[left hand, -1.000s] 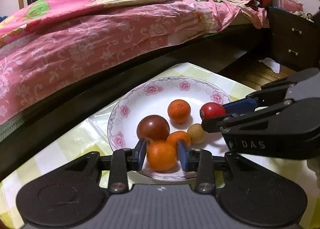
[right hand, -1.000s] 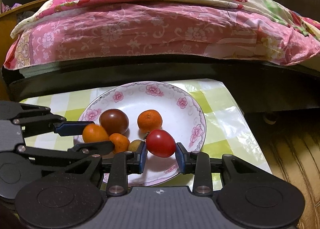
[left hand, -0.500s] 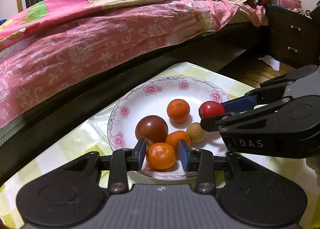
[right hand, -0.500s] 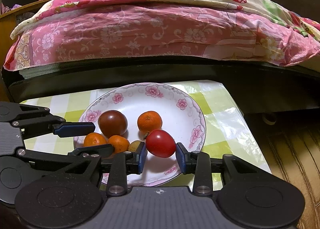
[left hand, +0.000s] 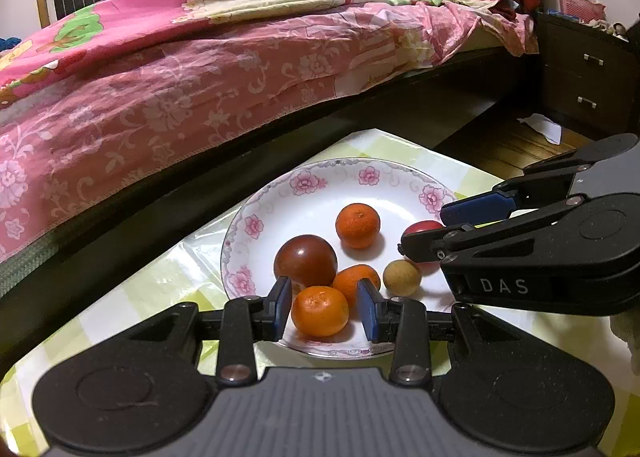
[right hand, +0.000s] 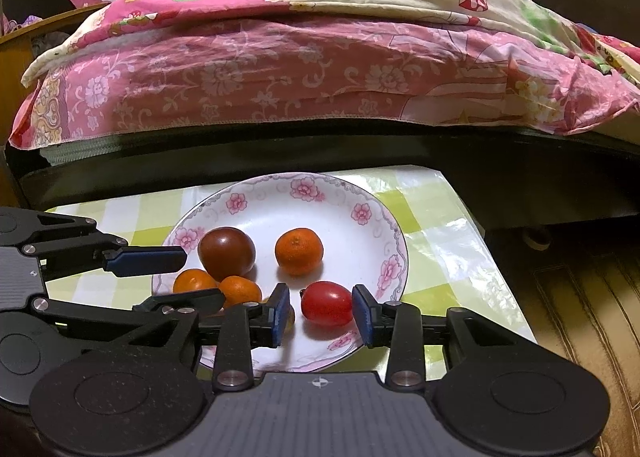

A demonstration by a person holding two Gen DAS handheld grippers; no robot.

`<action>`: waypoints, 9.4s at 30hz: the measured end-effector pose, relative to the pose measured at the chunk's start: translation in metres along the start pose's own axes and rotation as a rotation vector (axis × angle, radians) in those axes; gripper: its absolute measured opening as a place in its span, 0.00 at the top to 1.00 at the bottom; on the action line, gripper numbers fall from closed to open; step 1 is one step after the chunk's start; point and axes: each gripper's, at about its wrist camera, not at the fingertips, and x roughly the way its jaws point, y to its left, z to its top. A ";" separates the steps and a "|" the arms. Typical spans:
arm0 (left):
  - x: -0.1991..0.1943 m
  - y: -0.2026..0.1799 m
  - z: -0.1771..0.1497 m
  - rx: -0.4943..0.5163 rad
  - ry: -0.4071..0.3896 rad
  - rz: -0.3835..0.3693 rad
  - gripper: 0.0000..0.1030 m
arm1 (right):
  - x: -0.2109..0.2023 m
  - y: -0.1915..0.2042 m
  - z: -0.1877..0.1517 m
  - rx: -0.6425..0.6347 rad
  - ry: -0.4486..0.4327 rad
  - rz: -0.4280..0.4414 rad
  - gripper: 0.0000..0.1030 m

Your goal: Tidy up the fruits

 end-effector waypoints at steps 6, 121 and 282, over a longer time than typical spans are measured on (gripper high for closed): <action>-0.005 0.001 0.002 -0.009 -0.004 0.007 0.56 | -0.005 0.002 0.001 0.008 -0.015 0.001 0.69; -0.060 0.010 -0.084 -0.014 0.152 0.024 0.65 | -0.030 0.068 -0.062 -0.102 0.155 0.150 0.77; -0.154 -0.029 -0.079 -0.216 0.070 0.202 0.00 | -0.144 0.071 -0.103 0.227 -0.001 -0.070 0.59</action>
